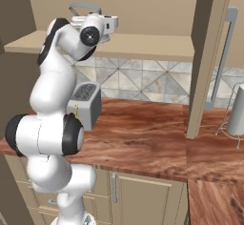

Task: Open the cabinet, pick the kettle from the cabinet, and place it in the sink.

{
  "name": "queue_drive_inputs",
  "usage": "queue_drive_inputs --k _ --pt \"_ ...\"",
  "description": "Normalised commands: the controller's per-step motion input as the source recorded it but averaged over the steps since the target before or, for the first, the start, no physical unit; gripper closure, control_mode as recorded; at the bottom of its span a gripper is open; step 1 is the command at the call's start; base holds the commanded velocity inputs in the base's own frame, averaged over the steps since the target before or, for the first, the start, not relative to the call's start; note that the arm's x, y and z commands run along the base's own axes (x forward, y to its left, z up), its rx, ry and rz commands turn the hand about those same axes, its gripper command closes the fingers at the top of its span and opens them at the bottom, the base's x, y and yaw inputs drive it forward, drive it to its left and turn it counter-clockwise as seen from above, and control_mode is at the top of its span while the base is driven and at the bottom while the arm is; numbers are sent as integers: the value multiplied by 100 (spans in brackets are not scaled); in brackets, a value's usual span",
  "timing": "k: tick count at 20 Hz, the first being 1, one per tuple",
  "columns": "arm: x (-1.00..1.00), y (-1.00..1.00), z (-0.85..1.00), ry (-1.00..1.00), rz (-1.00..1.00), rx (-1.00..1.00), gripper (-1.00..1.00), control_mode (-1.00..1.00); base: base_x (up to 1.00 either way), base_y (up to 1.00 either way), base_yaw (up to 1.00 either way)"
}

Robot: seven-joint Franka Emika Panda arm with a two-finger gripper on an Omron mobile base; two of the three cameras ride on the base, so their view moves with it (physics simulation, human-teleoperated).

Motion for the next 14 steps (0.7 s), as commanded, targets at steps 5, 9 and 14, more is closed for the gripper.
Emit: queue_drive_inputs --k 5,9,14 --pt "22 0 0 0 0 0 -100 -100 0 0 0" --pt "24 0 0 0 0 0 -100 -100 0 0 0" --pt "26 0 0 0 0 0 -100 -100 0 0 0"
